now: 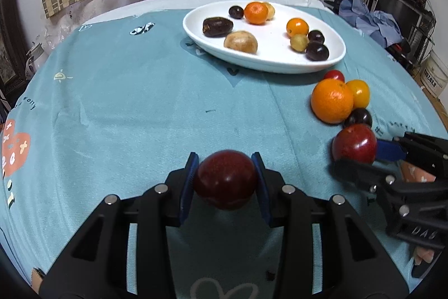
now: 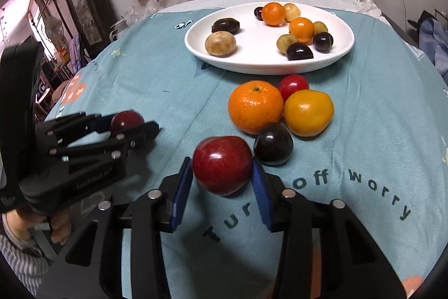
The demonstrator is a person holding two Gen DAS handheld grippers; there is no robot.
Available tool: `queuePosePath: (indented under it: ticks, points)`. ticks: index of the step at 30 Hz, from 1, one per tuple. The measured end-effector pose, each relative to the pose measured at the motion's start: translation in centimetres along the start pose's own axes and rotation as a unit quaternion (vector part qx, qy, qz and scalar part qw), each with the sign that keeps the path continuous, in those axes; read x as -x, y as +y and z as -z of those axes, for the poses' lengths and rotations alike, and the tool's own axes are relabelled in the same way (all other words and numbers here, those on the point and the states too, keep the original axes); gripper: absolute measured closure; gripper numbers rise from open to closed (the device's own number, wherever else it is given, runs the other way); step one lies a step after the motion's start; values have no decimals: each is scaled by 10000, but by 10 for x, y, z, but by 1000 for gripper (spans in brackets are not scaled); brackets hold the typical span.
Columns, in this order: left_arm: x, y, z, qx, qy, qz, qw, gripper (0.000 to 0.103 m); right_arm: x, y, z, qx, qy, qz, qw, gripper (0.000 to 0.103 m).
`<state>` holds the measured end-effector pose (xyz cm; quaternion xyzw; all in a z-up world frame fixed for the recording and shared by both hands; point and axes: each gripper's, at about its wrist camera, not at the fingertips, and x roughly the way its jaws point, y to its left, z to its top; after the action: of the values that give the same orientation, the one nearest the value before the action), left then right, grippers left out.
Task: Organize fruits
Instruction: 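Carry both red apples onto the plate and open both tools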
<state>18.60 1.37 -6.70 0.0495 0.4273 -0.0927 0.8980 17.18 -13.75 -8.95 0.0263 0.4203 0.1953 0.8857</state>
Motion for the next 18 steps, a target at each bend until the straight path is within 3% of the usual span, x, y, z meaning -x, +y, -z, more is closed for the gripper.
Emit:
queuePosePath:
  ticks: [10,18]
  points:
    - [6,-2,0,-9,-129,161,9998,64,11,-1,2,-45,-96,-312,9995,64]
    - [29,-5,-18,50,-586,155,9981,64,53,-15,-13,-293,-834,-345,9955,64]
